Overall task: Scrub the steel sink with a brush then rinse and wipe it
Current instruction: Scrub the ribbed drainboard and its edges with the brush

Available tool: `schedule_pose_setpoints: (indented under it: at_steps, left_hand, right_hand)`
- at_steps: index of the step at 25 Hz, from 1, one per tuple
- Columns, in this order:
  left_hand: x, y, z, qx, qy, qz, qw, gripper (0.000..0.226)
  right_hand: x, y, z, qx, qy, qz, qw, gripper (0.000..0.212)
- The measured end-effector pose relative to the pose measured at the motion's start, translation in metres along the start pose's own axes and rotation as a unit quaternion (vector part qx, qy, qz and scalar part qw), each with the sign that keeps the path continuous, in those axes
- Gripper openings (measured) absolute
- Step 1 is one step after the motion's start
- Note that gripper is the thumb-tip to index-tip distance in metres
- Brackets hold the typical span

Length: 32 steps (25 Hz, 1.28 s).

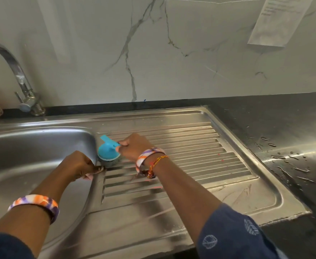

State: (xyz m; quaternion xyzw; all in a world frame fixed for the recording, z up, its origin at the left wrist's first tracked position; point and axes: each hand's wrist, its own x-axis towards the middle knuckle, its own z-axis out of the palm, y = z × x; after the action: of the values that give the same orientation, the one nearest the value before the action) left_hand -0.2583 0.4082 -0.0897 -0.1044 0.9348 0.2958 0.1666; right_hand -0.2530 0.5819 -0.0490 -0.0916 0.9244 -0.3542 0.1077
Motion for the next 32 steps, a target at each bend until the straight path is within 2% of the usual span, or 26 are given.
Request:
schedule_pose_setpoints:
  at_steps: [2,4,7,9,11,14,18,20,23,26,29,32]
  left_hand:
    - [0.000,0.002,-0.002,0.014,-0.013,-0.015,1.000,0.029]
    - [0.000,0.006,-0.004,0.048,-0.032,-0.026,0.998,0.030]
    - [-0.002,0.015,-0.007,0.135,-0.040,-0.020,0.990,0.040]
    - [-0.005,0.021,-0.007,0.165,-0.040,-0.025,0.985,0.045]
    - [-0.004,0.023,-0.007,0.173,-0.054,-0.034,0.983,0.042]
    - [-0.001,0.022,-0.007,0.164,-0.068,-0.029,0.984,0.037]
    - [0.004,0.013,-0.004,0.120,-0.031,-0.017,0.992,0.033]
    - [0.005,0.005,-0.001,0.075,-0.014,-0.015,0.997,0.029]
    - [0.007,0.000,0.001,0.049,0.000,0.002,0.999,0.028]
    - [0.008,-0.003,0.001,0.063,0.007,0.019,0.998,0.032]
    - [0.008,-0.005,0.001,0.076,0.008,0.019,0.997,0.034]
    - [0.009,-0.003,0.000,0.084,0.007,0.026,0.996,0.037]
  right_hand:
    - [-0.009,0.024,-0.023,0.003,0.016,0.033,0.999,0.024]
    - [-0.024,0.069,-0.065,0.031,0.052,0.110,0.992,0.016]
    - [-0.056,0.139,-0.132,0.055,0.172,0.250,0.951,0.036]
    - [-0.078,0.163,-0.159,0.042,0.214,0.282,0.934,0.033]
    - [-0.085,0.154,-0.156,0.034,0.203,0.267,0.941,0.029]
    - [-0.066,0.108,-0.109,0.080,0.158,0.181,0.967,0.028]
    - [-0.009,0.026,-0.018,0.052,0.039,0.035,0.997,0.031]
    - [0.007,-0.002,0.010,0.014,0.006,0.003,1.000,0.033]
    - [0.001,0.014,-0.008,0.041,0.021,0.037,0.998,0.033]
    - [-0.036,0.079,-0.077,0.077,0.106,0.149,0.980,0.030]
    - [-0.080,0.142,-0.146,0.070,0.201,0.259,0.942,0.033]
    - [-0.089,0.155,-0.153,0.072,0.220,0.258,0.938,0.028]
